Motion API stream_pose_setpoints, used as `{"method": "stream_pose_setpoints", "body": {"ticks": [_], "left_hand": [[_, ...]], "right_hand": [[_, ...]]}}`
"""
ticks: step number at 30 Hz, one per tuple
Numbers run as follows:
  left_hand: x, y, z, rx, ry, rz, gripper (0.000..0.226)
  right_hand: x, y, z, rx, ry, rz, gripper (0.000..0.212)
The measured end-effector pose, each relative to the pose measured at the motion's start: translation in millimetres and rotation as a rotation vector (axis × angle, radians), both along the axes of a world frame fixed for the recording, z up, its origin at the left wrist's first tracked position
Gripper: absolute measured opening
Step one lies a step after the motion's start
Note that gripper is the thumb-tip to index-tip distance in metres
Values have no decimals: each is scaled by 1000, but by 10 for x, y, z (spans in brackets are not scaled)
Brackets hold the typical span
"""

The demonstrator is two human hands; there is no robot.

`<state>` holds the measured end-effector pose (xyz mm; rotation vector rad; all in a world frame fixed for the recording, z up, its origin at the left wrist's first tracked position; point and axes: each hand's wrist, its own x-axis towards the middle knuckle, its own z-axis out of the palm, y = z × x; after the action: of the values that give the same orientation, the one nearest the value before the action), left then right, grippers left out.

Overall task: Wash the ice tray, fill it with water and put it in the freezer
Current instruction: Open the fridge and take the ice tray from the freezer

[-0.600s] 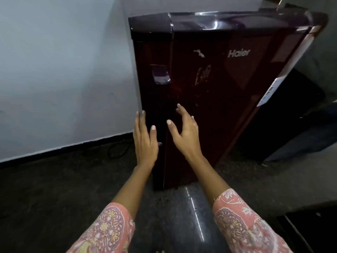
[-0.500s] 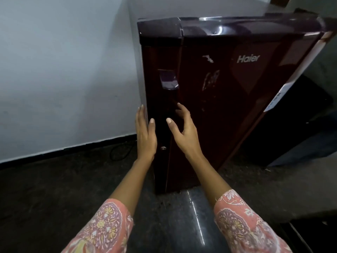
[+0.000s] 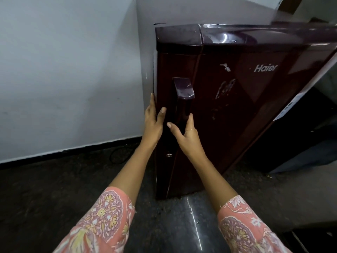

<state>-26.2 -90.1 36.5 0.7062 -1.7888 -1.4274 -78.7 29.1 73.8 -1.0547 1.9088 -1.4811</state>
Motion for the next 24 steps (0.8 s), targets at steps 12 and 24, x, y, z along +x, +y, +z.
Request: {"method": "stream_pose_setpoints", "body": {"ticks": [12, 24], "left_hand": [[125, 89, -39, -155, -140, -14, 78], [515, 1148, -218, -308, -138, 84, 94]], "right_hand": [[89, 200, 42, 9, -43, 5, 61], [223, 1242, -223, -59, 109, -146, 31]]}}
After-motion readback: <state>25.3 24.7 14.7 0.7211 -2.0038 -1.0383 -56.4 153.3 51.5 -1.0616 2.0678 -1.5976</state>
